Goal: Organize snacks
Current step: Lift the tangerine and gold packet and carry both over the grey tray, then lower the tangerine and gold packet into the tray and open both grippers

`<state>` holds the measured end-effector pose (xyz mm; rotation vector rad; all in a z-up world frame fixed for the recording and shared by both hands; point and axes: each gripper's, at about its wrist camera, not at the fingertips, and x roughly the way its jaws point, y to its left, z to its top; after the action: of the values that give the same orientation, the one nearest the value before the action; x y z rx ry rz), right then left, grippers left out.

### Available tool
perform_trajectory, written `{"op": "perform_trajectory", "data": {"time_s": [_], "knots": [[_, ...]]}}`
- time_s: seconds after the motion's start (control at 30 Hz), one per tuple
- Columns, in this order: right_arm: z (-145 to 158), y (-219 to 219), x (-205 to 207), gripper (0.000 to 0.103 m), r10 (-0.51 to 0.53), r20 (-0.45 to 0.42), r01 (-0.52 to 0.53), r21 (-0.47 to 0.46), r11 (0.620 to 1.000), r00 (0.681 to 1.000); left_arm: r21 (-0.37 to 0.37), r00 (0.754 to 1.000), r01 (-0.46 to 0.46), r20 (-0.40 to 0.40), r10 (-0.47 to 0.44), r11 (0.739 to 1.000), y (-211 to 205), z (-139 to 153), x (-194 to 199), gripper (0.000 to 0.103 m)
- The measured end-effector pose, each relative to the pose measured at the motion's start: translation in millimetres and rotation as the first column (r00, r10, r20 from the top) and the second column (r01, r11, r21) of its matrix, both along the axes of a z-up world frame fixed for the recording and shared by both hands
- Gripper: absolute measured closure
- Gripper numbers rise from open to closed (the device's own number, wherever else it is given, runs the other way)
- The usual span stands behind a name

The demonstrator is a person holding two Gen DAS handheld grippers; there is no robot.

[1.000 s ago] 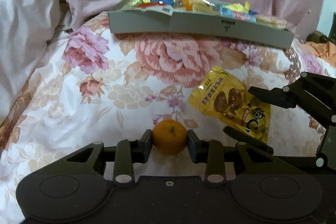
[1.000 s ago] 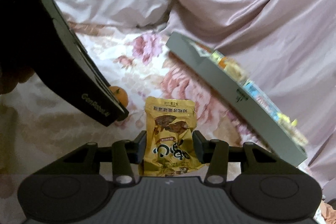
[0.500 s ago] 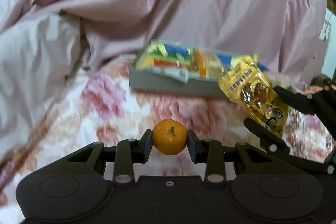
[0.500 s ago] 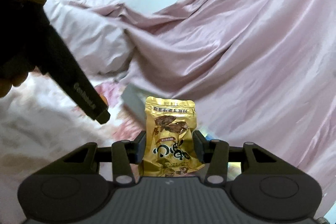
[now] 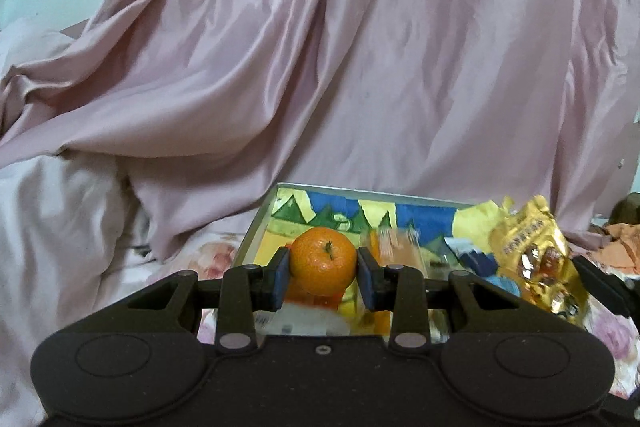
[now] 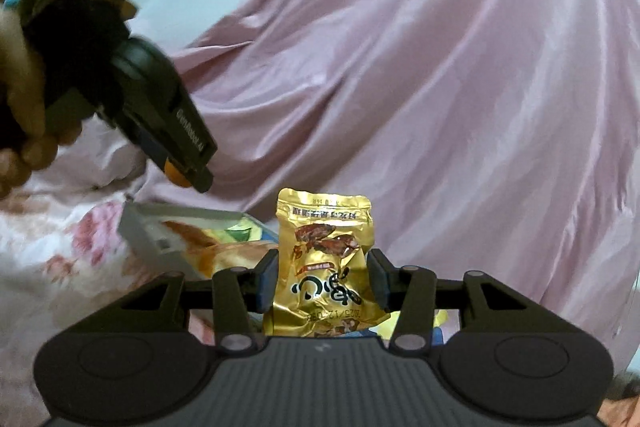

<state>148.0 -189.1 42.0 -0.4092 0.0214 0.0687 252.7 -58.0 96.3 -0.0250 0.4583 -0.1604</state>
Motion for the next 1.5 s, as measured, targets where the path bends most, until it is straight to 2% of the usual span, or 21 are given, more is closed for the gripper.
{"op": "perform_trajectory", "data": {"time_s": [0.17, 0.33, 0.47, 0.67, 1.3, 1.37, 1.43, 1.5], "knots": [[4.0, -12.8, 26.3, 0.051, -0.014, -0.016, 0.015, 0.065, 0.998, 1.0, 0.019, 1.0, -0.003, -0.015, 0.003, 1.0, -14.7, -2.7, 28.0, 0.066], [2.6, -12.8, 41.1, 0.051, -0.007, -0.032, 0.009, 0.061, 0.998, 0.999, 0.032, 0.999, -0.013, -0.043, 0.014, 0.999, -20.2, -11.0, 45.1, 0.066], [0.7, -12.0, 55.9, 0.051, -0.011, -0.077, 0.016, 0.065, 0.998, 0.997, 0.051, 0.995, -0.02, -0.093, 0.025, 0.998, -22.5, -19.6, 56.9, 0.066], [-0.2, -17.5, 67.1, 0.051, -0.029, -0.14, 0.044, 0.105, 0.993, 0.99, 0.046, 0.99, -0.027, -0.137, 0.034, 0.999, -19.7, -29.9, 61.9, 0.066], [-0.6, -17.1, 84.7, 0.049, -0.034, -0.225, 0.063, 0.125, 0.99, 0.974, 0.074, 0.986, 0.011, -0.167, 0.001, 0.997, -23.8, -40.0, 65.5, 0.066], [-1.6, -17.1, 85.0, 0.048, -0.037, -0.227, 0.067, 0.126, 0.99, 0.973, 0.072, 0.986, 0.012, -0.17, 0.001, 0.997, -23.4, -40.3, 65.7, 0.06], [-2.4, -15.8, 85.0, 0.044, -0.036, -0.23, 0.065, 0.122, 0.99, 0.973, 0.073, 0.986, 0.004, -0.166, 0.008, 0.997, -22.5, -39.9, 65.2, 0.05], [-3.0, -14.3, 84.5, 0.04, -0.034, -0.23, 0.062, 0.117, 0.991, 0.973, 0.074, 0.986, -0.003, -0.164, 0.016, 0.997, -21.7, -39.7, 64.6, 0.047]]}}
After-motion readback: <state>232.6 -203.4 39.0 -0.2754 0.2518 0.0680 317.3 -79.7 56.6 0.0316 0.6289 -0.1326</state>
